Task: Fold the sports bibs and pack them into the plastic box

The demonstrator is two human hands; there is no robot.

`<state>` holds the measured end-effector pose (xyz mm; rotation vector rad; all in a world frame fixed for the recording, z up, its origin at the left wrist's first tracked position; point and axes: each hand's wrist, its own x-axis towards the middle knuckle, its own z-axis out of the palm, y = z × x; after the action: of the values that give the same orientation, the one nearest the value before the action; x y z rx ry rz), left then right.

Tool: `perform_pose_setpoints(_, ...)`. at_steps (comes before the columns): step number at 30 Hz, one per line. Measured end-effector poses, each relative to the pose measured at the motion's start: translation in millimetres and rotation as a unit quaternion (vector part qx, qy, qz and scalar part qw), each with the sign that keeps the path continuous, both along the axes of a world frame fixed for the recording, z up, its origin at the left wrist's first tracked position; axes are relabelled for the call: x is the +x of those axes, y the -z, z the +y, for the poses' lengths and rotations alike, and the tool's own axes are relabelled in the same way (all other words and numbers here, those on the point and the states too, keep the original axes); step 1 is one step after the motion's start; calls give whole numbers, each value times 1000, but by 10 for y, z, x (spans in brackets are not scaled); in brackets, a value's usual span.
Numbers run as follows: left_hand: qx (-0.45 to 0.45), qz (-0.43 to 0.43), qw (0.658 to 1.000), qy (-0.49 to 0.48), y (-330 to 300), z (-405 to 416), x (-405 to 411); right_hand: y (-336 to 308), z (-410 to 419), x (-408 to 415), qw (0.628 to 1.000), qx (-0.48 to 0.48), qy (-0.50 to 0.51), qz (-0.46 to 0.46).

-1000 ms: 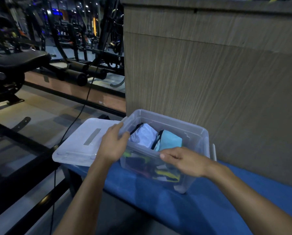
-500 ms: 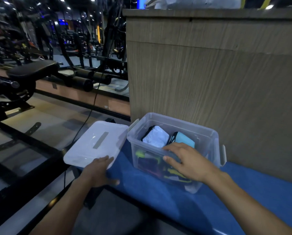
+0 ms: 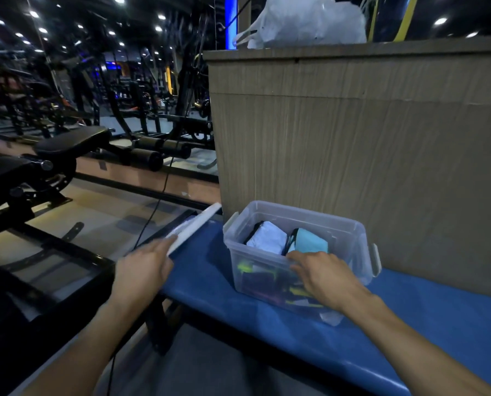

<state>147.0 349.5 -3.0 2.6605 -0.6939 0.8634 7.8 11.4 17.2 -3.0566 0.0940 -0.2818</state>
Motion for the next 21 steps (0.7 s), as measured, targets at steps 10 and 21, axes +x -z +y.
perform_pose_setpoints(10, -327, -68, 938, 96, -1211, -149, -501, -91, -293, -718, 997, 80, -4, -12)
perform_pose_setpoints(21, -185, -192, 867, 422, -1061, -1031, -1472, -890, 28, -706, 480, 859, 82, -155)
